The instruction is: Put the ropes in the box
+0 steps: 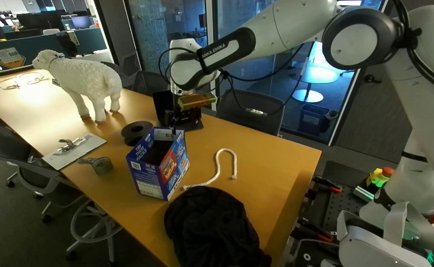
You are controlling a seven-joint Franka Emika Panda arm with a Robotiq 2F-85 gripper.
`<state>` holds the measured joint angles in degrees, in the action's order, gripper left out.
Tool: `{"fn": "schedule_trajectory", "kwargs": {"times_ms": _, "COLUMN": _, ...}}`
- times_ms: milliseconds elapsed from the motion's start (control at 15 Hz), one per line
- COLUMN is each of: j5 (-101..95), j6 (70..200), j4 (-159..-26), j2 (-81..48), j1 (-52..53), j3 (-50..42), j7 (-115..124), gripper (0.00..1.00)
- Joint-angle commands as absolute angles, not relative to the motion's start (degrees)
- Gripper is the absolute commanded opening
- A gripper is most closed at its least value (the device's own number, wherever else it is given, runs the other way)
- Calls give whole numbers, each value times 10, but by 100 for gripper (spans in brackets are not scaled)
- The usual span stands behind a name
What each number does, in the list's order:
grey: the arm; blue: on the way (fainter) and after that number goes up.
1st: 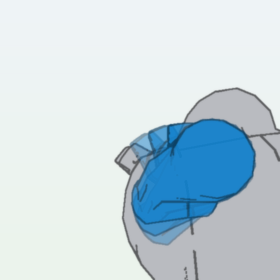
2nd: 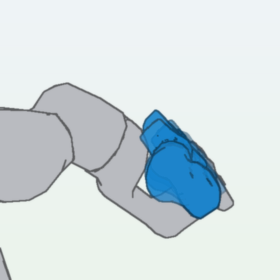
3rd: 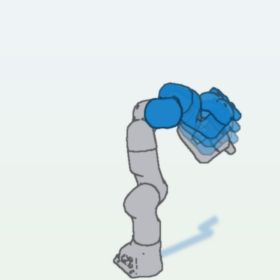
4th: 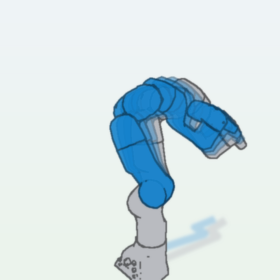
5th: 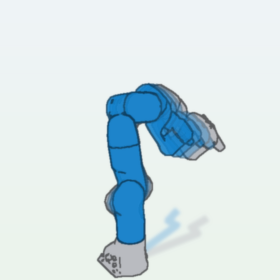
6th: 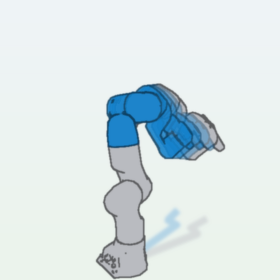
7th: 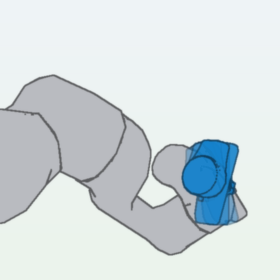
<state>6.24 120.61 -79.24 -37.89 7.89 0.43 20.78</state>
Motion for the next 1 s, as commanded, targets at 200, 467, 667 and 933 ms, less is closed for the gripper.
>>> {"fn": "schedule_trajectory", "kwargs": {"times_ms": 200, "j5": 79, "j6": 1194, "j4": -957, "j2": -287, "j1": 55, "j3": 18, "j7": 134, "gripper": 100}}
{"fn": "schedule_trajectory", "kwargs": {"times_ms": 467, "j5": 93, "j6": 1230, "j4": -1003, "j2": -297, "j1": 45, "j3": 13, "j7": 139, "gripper": 100}}
{"fn": "schedule_trajectory", "kwargs": {"times_ms": 667, "j5": 90, "j6": 1275, "j4": -1003, "j2": -338, "j1": 42, "j3": -3, "j7": 172, "gripper": 100}}
{"fn": "schedule_trajectory", "kwargs": {"times_ms": 933, "j5": 127, "j6": 1301, "j4": -978, "j2": -411, "j1": 24, "j3": -12, "j7": 225, "gripper": 100}}
